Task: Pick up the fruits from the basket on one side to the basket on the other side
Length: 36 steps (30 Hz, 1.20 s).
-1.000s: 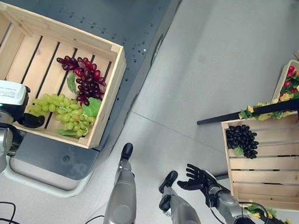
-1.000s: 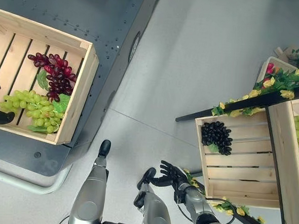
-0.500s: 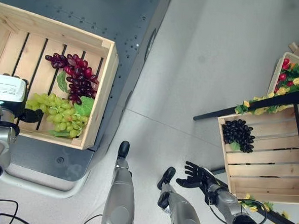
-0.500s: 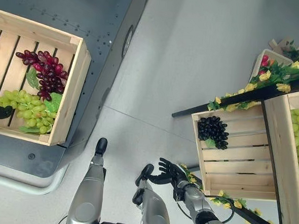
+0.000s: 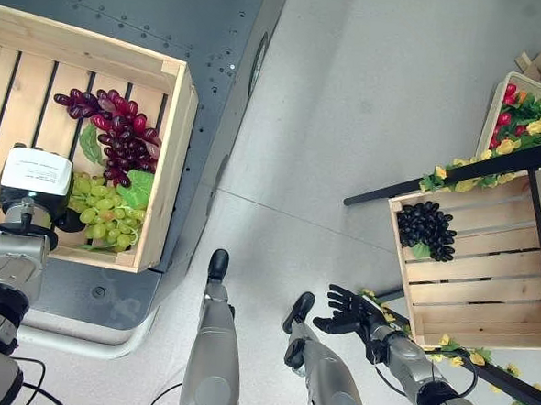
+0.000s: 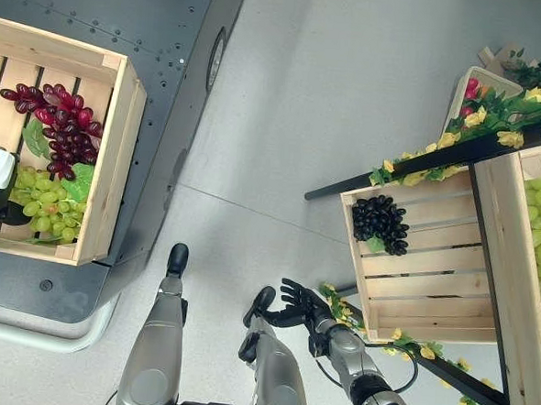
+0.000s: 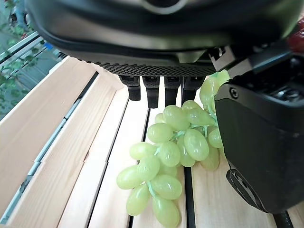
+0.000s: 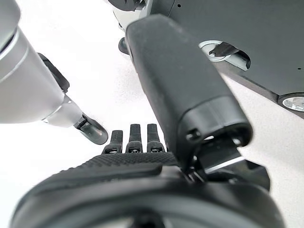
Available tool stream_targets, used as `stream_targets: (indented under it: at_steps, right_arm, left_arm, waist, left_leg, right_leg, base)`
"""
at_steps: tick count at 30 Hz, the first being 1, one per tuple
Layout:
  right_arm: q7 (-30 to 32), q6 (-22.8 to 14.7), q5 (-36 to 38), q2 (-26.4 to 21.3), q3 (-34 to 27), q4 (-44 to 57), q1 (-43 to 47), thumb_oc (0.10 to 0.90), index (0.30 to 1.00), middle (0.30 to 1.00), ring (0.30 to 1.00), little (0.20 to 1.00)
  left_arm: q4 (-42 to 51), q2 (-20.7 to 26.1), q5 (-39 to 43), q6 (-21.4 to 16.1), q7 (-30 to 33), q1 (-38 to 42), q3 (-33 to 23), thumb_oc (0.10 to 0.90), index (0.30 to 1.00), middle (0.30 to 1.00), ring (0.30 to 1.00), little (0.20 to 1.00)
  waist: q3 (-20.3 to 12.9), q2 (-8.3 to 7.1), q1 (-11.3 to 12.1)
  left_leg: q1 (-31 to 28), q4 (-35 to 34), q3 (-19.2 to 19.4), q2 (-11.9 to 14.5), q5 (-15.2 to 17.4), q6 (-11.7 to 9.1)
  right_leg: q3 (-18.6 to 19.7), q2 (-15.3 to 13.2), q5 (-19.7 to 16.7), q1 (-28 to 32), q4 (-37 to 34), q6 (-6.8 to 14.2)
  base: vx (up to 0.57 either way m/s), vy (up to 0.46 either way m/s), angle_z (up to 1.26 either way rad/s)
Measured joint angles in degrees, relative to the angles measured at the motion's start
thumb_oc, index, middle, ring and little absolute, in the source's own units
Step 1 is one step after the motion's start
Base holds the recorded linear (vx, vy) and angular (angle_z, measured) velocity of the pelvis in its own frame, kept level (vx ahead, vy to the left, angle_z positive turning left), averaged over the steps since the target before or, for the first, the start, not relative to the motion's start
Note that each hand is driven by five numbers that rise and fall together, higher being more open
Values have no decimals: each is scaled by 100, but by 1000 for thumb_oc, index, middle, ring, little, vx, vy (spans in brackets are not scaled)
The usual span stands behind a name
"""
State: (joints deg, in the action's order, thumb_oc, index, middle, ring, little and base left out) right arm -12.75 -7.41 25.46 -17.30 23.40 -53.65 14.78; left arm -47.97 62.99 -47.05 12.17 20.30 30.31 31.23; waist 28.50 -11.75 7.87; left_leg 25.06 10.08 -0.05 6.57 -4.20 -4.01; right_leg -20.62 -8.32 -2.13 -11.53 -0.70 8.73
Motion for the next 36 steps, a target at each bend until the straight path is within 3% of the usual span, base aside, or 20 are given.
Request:
stream_targets:
  at_steps: [6, 7, 8, 9, 10, 24, 30, 36]
  right_arm:
    - [2, -13, 209, -3, -2, -10, 73, 800, 900, 900, 900, 900]
    - [2, -30, 209, -3, 0, -8, 82, 800, 900, 900, 900, 900]
    - [3, -34, 212, -3, 0, -11, 87, 800, 900, 900, 900, 900]
    - [3, -35, 213, -3, 0, -16, 94, 800, 900, 900, 900, 900]
    - [2, -37, 213, -3, 0, -23, 94, 800, 900, 900, 900, 900]
    - [20, -37, 219, -3, 56, -16, 115, 800, 900, 900, 900, 900]
    - [21, -38, 258, -4, 47, 18, 113, 800, 900, 900, 900, 900]
    - [21, -78, 451, -24, -128, 154, 44, 800, 900, 900, 900, 900]
  left_arm:
    - [-259, -183, -1, 258, -30, 187, 115, 800, 900, 900, 900, 900]
    - [-285, -212, -13, 291, -51, 208, 120, 776, 865, 865, 865, 865]
    - [-320, -242, -50, 322, -49, 220, 121, 626, 639, 639, 639, 639]
    - [-411, -311, -58, 386, -47, 254, 121, 582, 573, 573, 573, 573]
    - [-463, -358, -58, 412, -47, 280, 121, 400, 300, 300, 300, 300]
    - [-844, -600, 196, 419, 522, 255, 266, 400, 300, 300, 300, 300]
    - [-819, -579, 288, -30, 1114, 28, -45, 400, 300, 300, 300, 300]
    - [-103, -302, 280, -460, 1681, -590, -568, 400, 300, 300, 300, 300]
  waist:
    - [2, 3, -8]
    - [2, 3, -8]
    - [2, 3, -9]
    - [2, 4, -10]
    - [3, 4, -12]
    - [57, 86, -6]
    - [69, 103, 7]
    - [66, 152, 39]
  left_leg:
    - [-15, 17, 4, 7, 2, -1]
    - [-22, 18, 4, 11, 2, -1]
    - [-24, 21, 7, 13, 2, -1]
    - [-36, 27, 11, 15, 1, 0]
    - [-39, 37, 12, 18, 1, -1]
    - [-35, -6, 43, 14, -26, -3]
    - [-142, -49, 53, -1, -38, 7]
    - [-489, -377, 104, -19, -164, -2]
  right_leg:
    - [7, -1, 8, -2, 45, -8]
    - [9, -1, 8, 0, 54, -8]
    - [9, -1, 8, -2, 62, -8]
    - [18, -2, 9, 0, 79, -9]
    - [23, 0, 10, 0, 89, -10]
    - [101, -11, 6, -68, 108, -9]
    - [104, -33, 12, 6, 127, -12]
    - [102, -59, 16, 202, 89, -9]
  base:
    - [0, 0, 0]
    - [0, 0, 0]
    - [0, 0, 0]
    - [0, 0, 0]
    - [-25, 19, -4]
    - [-10, 11, -1]
    - [6, -13, 0]
    - [42, -77, -1]
